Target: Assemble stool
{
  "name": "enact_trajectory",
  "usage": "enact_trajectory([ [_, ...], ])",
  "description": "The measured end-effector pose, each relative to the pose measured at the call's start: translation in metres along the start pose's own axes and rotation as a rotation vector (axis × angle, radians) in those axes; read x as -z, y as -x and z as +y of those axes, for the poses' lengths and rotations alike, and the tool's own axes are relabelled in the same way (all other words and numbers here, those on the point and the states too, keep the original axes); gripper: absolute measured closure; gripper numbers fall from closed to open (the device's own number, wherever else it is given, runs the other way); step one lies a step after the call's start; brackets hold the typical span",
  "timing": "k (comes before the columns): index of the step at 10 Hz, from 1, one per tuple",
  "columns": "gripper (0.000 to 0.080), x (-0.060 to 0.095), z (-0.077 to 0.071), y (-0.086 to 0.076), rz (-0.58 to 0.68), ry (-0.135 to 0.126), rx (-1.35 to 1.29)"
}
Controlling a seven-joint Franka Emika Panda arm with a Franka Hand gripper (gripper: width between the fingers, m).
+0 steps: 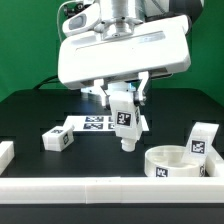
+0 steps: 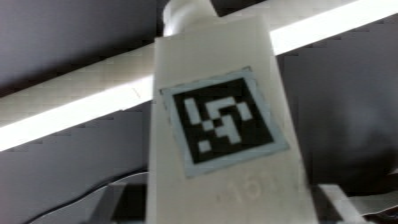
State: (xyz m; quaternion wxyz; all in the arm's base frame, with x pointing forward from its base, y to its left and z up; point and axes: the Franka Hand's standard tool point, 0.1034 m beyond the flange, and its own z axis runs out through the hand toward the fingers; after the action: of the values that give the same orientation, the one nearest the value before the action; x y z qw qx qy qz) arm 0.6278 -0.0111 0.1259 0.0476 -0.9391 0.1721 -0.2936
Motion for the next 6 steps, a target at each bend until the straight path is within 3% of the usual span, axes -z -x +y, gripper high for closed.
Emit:
enact_trajectory([
  [1, 0.0472, 0.001, -0.006, 0.007, 0.001, -0.010, -0.010],
  [3, 0.0472, 0.003, -0.033, 0.018, 0.008, -0.042, 0.004],
  [6, 0.0472, 0.002, -0.035, 0.016, 0.009, -0.044, -0.002],
])
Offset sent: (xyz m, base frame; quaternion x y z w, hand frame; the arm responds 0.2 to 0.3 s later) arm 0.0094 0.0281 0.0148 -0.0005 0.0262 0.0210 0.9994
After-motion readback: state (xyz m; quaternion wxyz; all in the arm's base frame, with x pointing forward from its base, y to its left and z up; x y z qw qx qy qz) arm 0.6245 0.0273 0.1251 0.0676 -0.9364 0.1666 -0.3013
